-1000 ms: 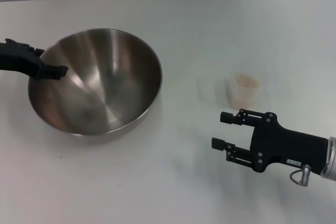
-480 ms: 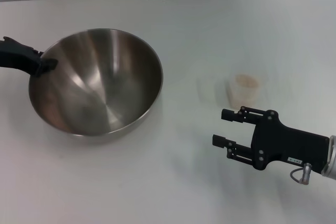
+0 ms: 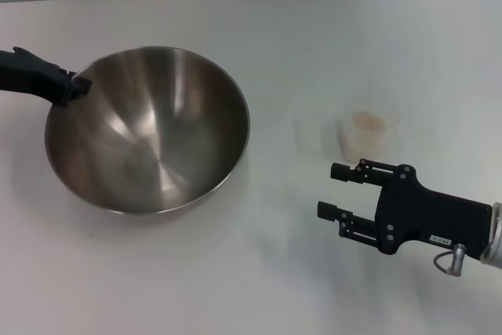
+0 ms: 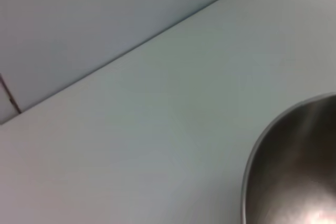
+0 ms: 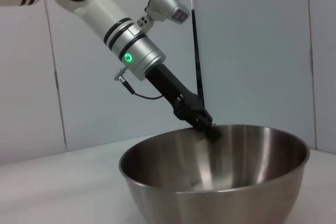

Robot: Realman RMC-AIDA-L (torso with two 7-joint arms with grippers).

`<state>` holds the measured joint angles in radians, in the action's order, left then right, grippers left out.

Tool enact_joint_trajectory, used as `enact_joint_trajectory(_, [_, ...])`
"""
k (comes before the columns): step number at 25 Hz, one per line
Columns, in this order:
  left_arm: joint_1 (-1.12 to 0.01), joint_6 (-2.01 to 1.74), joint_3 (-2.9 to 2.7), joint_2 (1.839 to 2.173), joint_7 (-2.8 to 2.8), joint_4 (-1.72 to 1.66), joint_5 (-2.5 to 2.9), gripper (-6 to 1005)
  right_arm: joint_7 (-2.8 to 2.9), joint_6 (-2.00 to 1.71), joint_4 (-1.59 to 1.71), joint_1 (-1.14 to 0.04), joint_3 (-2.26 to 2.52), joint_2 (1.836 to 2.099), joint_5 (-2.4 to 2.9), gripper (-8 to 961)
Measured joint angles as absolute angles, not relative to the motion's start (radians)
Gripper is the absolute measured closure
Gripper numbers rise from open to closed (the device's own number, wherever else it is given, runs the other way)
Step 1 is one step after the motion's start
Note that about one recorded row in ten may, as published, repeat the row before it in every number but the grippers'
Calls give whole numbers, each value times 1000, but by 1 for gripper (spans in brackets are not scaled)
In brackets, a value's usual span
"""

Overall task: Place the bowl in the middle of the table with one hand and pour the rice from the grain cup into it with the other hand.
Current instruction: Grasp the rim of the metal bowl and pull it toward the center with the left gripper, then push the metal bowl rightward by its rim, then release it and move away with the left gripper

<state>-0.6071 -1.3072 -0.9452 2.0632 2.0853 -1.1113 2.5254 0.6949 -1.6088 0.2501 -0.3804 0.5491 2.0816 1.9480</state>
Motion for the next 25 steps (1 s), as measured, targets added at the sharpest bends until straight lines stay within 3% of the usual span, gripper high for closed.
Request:
enact_joint_trajectory(11, [-701,-1449,-777,2059,2090,-1131,2513,957,694,-1610,251,-377,549,2082,1948,359])
enact_joint_trajectory(25, [-758,-1570,-767,2063,2154,-1249,2507,959,693,-1609,253,-376,549,2082,1948,359])
